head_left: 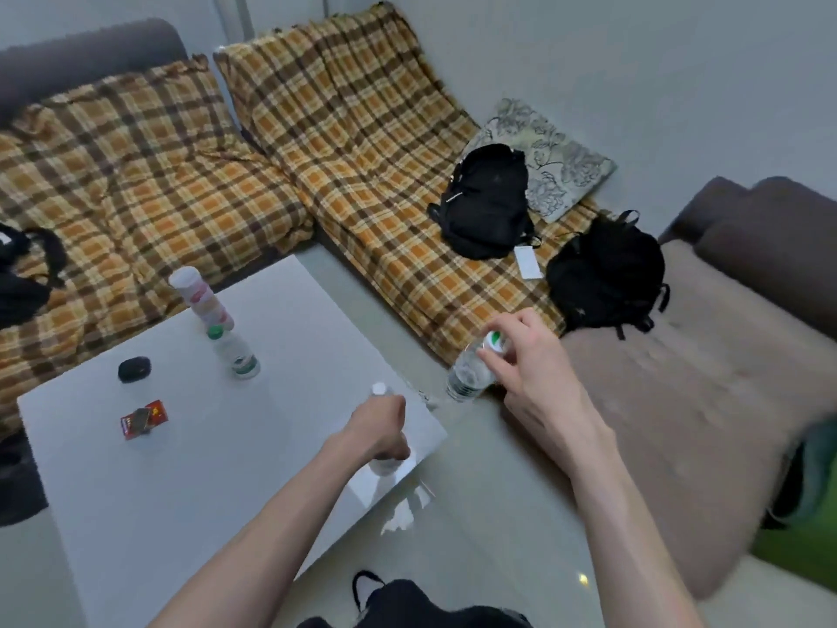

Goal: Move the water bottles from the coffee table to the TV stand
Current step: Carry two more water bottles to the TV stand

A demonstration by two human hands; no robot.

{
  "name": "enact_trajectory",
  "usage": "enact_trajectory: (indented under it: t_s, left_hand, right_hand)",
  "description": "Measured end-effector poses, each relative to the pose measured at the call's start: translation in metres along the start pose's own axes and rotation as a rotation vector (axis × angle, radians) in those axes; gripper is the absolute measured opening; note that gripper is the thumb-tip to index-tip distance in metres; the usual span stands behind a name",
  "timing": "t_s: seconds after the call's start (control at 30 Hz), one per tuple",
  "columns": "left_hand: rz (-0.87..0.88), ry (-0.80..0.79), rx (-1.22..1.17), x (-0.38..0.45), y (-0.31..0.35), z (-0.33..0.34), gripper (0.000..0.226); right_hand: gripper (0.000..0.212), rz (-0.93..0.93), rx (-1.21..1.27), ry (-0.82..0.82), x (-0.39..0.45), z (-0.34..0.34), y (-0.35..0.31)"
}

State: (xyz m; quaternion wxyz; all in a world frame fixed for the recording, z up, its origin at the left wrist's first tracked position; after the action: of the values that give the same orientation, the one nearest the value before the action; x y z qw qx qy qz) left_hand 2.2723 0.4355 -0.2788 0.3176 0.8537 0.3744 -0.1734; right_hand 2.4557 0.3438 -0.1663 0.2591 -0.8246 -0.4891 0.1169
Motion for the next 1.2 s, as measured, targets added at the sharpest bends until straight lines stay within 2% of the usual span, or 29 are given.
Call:
enact_trajectory:
  t_s: [0.23, 0.37, 0.7, 1.2]
  left_hand:
    - [0.159, -0.063, 0.017, 0.024, 0.121, 0.017, 0.028]
    - [0.263, -0.046, 0.024, 0.033, 0.196, 0.036, 0.031]
    - [0.454, -0.138, 0.112, 0.03, 0.388, 0.11, 0.032]
    - [0.797, -0.356, 0.223, 0.014, 0.664, 0.259, 0.026]
  right_hand:
    - [0.019, 0.239, -0.026, 0.089, -0.065, -0.08, 0.107]
    - [0.018, 0.345, -0.038, 0.144, -0.116, -0.124, 0.17]
    - [0.022, 0.608, -0.042, 0.326, -0.261, -0.217, 0.323]
    - [0.022, 1.04, -0.089, 0.545, -0.465, -0.309, 0.466]
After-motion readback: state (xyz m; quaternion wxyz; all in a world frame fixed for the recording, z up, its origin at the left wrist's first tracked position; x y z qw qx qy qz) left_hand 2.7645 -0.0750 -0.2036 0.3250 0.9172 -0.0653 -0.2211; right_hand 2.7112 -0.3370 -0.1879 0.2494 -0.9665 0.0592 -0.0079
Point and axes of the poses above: each hand's wrist, its own x-axis towards the middle knuckle, its own z-axis out of the palm, y = z × x, the point moved 4 cm from there along x, towards the middle knuckle, and after that the axes turned 5 degrees about z, right-handed, at the moved point
